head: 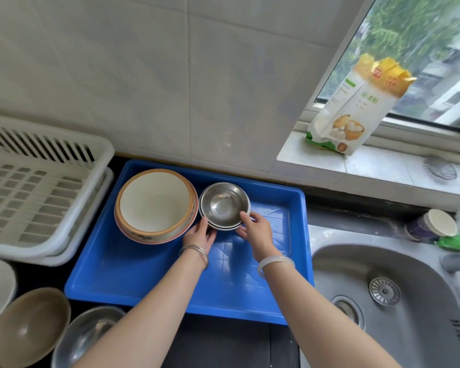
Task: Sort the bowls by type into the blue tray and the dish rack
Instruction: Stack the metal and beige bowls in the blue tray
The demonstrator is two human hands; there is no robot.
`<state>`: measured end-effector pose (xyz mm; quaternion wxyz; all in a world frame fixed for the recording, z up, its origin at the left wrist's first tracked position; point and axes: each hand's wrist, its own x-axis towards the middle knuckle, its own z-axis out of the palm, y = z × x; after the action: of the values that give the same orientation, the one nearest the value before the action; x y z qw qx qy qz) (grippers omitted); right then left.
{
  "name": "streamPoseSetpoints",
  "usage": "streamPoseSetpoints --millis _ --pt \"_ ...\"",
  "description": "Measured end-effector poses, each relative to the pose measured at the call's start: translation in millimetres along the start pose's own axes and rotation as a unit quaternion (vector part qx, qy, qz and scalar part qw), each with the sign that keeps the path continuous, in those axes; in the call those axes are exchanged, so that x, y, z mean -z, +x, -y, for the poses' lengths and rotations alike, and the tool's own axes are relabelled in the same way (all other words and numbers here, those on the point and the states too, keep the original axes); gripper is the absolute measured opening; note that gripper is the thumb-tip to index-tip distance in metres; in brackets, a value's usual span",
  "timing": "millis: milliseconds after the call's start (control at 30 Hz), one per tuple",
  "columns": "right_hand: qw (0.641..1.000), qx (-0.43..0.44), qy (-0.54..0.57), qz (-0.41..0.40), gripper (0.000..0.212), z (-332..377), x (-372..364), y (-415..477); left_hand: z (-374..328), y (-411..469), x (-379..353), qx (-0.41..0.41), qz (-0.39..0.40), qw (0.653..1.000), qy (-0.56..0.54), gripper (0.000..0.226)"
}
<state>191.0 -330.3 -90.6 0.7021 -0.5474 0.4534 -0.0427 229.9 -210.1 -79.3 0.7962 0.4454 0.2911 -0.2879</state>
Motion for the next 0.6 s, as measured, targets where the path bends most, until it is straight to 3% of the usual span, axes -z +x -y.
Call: streamPoseSetpoints --millis 133,367,600 --pt "1.0 -0.005 0.002 0.011 0.037 4 1 -8 -3 -4 1 -0.004 0.007 1.0 0.02 0.039" --pt "0.998 0.023 -0.052 0.02 0.026 5 14 -44 -5 -30 21 -0.035 0.006 0.986 0.165 0.042" --pt "0.987 0.073 -0.127 0.068 0.019 -8 19 -111 -18 -84 74 -0.175 -0.001 0.9 0.399 0.033"
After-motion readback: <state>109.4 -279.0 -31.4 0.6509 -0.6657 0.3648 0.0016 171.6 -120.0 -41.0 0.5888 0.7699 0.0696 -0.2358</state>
